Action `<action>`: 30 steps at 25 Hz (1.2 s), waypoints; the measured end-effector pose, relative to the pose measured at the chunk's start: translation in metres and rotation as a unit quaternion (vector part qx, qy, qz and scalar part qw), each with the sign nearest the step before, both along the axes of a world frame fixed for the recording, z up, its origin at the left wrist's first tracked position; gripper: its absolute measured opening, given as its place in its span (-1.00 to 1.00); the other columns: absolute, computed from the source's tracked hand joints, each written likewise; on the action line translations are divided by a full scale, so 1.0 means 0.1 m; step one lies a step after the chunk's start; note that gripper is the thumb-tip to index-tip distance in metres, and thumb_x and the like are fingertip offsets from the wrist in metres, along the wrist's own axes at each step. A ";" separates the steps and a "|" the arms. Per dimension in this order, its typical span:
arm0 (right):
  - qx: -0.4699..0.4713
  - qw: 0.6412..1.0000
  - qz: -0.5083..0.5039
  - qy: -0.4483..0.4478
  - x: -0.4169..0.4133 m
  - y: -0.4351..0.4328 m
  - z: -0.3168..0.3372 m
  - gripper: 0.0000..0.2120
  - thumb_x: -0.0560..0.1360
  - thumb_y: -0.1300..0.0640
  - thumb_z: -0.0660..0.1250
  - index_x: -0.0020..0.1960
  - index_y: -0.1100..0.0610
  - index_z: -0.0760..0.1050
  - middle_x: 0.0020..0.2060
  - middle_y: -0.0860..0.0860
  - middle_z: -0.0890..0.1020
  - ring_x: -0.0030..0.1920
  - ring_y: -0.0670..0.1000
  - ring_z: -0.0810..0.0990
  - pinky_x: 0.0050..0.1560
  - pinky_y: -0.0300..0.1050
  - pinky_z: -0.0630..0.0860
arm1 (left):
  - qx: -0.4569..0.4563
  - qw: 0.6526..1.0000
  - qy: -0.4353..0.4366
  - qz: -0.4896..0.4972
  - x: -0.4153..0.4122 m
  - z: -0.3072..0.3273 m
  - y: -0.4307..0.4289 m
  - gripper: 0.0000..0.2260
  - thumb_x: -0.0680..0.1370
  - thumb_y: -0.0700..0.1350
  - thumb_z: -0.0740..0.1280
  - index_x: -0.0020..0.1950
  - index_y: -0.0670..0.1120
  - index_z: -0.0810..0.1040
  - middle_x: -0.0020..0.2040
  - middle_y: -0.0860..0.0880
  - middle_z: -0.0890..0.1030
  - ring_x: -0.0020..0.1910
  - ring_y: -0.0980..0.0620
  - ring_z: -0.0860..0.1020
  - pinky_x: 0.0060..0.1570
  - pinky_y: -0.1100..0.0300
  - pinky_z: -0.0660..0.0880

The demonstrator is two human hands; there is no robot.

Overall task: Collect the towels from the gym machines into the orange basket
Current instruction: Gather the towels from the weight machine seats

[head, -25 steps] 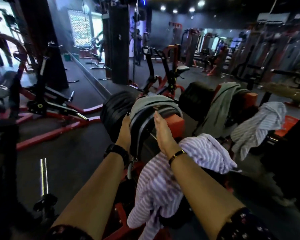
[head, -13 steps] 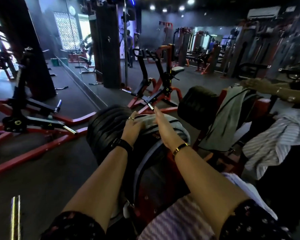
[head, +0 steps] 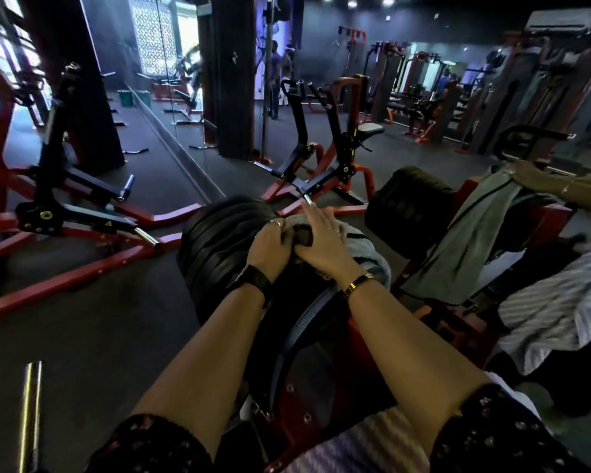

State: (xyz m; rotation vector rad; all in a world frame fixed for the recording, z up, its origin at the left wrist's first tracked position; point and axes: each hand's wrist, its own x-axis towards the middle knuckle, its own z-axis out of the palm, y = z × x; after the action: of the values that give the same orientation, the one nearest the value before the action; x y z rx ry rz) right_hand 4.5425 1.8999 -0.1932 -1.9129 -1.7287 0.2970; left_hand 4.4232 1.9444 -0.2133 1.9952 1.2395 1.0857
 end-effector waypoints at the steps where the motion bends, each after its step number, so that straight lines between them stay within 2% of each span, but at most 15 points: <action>1: 0.019 1.000 -0.016 0.012 0.02 -0.03 0.01 -0.20 0.43 -0.03 0.33 0.54 -0.13 -0.04 0.56 -0.03 0.08 0.57 0.10 -0.15 0.49 0.20 -0.26 | -0.002 0.997 -0.072 -0.001 -0.02 0.06 -0.01 -0.77 0.58 -0.18 0.19 0.14 -0.23 0.55 0.09 -0.13 0.61 0.11 -0.08 0.55 0.21 0.11 0.42; 2: 0.035 0.998 -0.021 0.045 0.05 -0.06 0.03 -0.22 0.42 -0.09 0.33 0.53 -0.13 0.02 0.53 -0.02 0.19 0.57 0.12 -0.04 0.51 0.15 -0.16 | -0.018 0.987 -0.158 -0.010 -0.04 0.14 -0.04 -0.79 0.59 -0.16 0.21 0.10 -0.22 0.56 0.04 -0.14 0.61 0.06 -0.06 0.55 0.17 0.07 0.45; 3: 0.057 0.993 -0.012 0.100 0.05 -0.09 0.06 -0.29 0.43 -0.10 0.32 0.51 -0.08 0.12 0.46 0.01 0.34 0.51 0.12 0.19 0.50 -0.01 0.07 | -0.042 0.971 -0.235 -0.026 -0.05 0.23 -0.08 -0.81 0.59 -0.12 0.22 0.04 -0.19 0.57 -0.01 -0.15 0.62 0.02 -0.05 0.57 0.13 0.01 0.49; 4: 0.083 0.981 0.000 0.176 0.02 -0.12 0.08 -0.39 0.47 -0.05 0.31 0.47 0.00 0.23 0.32 0.05 0.49 0.34 0.08 0.44 0.34 -0.23 0.33 | -0.067 0.950 -0.300 -0.052 -0.06 0.31 -0.12 -0.82 0.58 -0.08 0.24 -0.01 -0.14 0.58 -0.04 -0.15 0.63 -0.02 -0.05 0.58 0.08 -0.02 0.52; 5: 0.107 0.964 0.005 0.245 -0.03 -0.15 0.11 -0.52 0.52 0.04 0.29 0.41 0.08 0.32 0.18 0.08 0.57 0.15 0.04 0.57 0.11 -0.38 0.45 | -0.079 0.930 -0.350 -0.083 -0.05 0.41 -0.19 -0.85 0.57 -0.07 0.25 -0.03 -0.10 0.59 -0.06 -0.12 0.64 -0.03 -0.04 0.60 0.06 -0.01 0.55; 6: 0.127 0.950 -0.004 0.284 -0.09 -0.18 0.15 -0.60 0.56 0.11 0.26 0.37 0.13 0.36 0.08 0.08 0.60 0.06 0.03 0.59 -0.02 -0.40 0.49 | -0.090 0.911 -0.388 -0.110 -0.04 0.48 -0.24 -0.87 0.57 -0.10 0.26 -0.03 -0.07 0.59 -0.06 -0.10 0.65 -0.03 -0.03 0.60 0.05 0.01 0.56; 8: 0.158 0.924 -0.021 0.347 -0.19 -0.23 0.21 -0.67 0.57 0.14 0.21 0.32 0.16 0.39 0.00 0.05 0.60 0.07 0.07 0.60 0.03 -0.23 0.53 | -0.093 0.885 -0.427 -0.161 -0.04 0.62 -0.38 -0.88 0.58 -0.20 0.26 0.02 -0.08 0.58 -0.04 -0.08 0.64 -0.01 0.00 0.61 0.04 0.11 0.58; 11: 0.186 0.873 0.000 0.450 -0.30 -0.42 0.30 -0.57 0.49 0.03 0.17 0.30 0.21 0.40 0.10 0.19 0.61 0.13 0.13 0.59 0.16 0.01 0.56 | -0.086 0.889 -0.396 -0.213 -0.08 0.72 -0.56 -0.81 0.53 -0.28 0.31 0.12 -0.11 0.53 0.06 -0.12 0.61 0.03 0.04 0.61 0.05 0.15 0.57; 15: 0.190 0.851 0.006 0.489 -0.42 -0.81 0.35 -0.63 0.47 -0.02 0.17 0.20 0.11 0.46 0.11 0.17 0.62 0.16 0.14 0.59 0.25 0.17 0.51 | -0.105 0.896 -0.353 -0.249 -0.23 0.69 -0.89 -0.43 0.40 -0.13 0.43 0.38 -0.02 0.35 0.34 -0.14 0.48 0.29 -0.05 0.50 0.23 0.07 0.50; 17: 0.185 0.844 0.008 0.504 -0.49 -1.10 0.38 -0.81 0.56 0.08 0.13 0.06 0.04 0.50 -0.02 0.07 0.64 0.07 0.09 0.61 0.23 0.18 0.53 | -0.105 0.898 -0.339 -0.261 -0.34 0.66 -1.15 -0.37 0.32 -0.06 0.45 0.37 0.02 0.36 0.32 -0.11 0.50 0.28 -0.02 0.51 0.22 0.07 0.50; 19: 0.174 0.822 0.016 0.542 -0.54 -1.40 0.35 -0.79 0.60 0.14 0.10 -0.02 0.04 0.51 -0.08 0.07 0.64 0.02 0.10 0.61 0.19 0.18 0.53 | -0.104 0.905 -0.307 -0.277 -0.45 0.67 -1.48 -0.44 0.30 -0.06 0.44 0.28 0.09 0.39 0.21 -0.01 0.54 0.16 0.11 0.57 0.09 0.19 0.54; 22: 0.139 0.778 0.033 0.612 -0.61 -1.79 0.22 -0.71 0.50 -0.01 0.17 0.05 0.10 0.57 0.06 0.24 0.64 0.15 0.26 0.59 0.22 0.27 0.51 | -0.092 0.913 -0.256 -0.303 -0.59 0.59 -1.92 -0.40 0.31 -0.13 0.44 0.29 0.12 0.31 0.24 0.07 0.47 0.17 0.25 0.54 0.07 0.31 0.52; 25: 0.093 0.748 0.018 0.657 -0.69 -2.18 0.11 -0.58 0.46 -0.13 0.18 0.15 0.08 0.58 0.12 0.20 0.65 0.17 0.21 0.60 0.26 0.24 0.49 | -0.107 0.916 -0.221 -0.319 -0.67 0.52 -2.29 -0.25 0.36 -0.31 0.45 0.40 0.12 0.18 0.32 0.12 0.39 0.18 0.33 0.48 0.11 0.38 0.49; 28: 0.044 0.705 0.031 0.707 -0.74 -2.56 0.03 -0.56 0.52 -0.16 0.16 0.13 0.12 0.60 0.01 0.17 0.70 0.10 0.17 0.63 0.22 0.14 0.53 | -0.181 0.908 -0.211 -0.314 -0.75 0.47 -2.60 -0.38 0.41 -0.32 0.44 0.28 0.20 0.32 0.19 0.10 0.52 0.09 0.23 0.58 0.13 0.18 0.55; 30: 0.009 0.682 0.027 0.731 -0.77 -2.75 0.00 -0.55 0.53 -0.18 0.14 0.07 0.14 0.61 -0.08 0.16 0.71 0.04 0.15 0.64 0.16 0.10 0.54 | -0.210 0.916 -0.199 -0.279 -0.81 0.46 -2.73 -0.42 0.30 -0.12 0.56 0.17 0.32 0.42 0.19 0.04 0.57 0.17 0.05 0.57 0.25 -0.03 0.50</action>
State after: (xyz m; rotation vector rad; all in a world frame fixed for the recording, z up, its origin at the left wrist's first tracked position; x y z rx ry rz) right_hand 4.4652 1.6254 -0.1928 -0.8694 -0.5893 1.3505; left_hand 4.3422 1.6715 -0.1677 1.5462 0.5653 0.7948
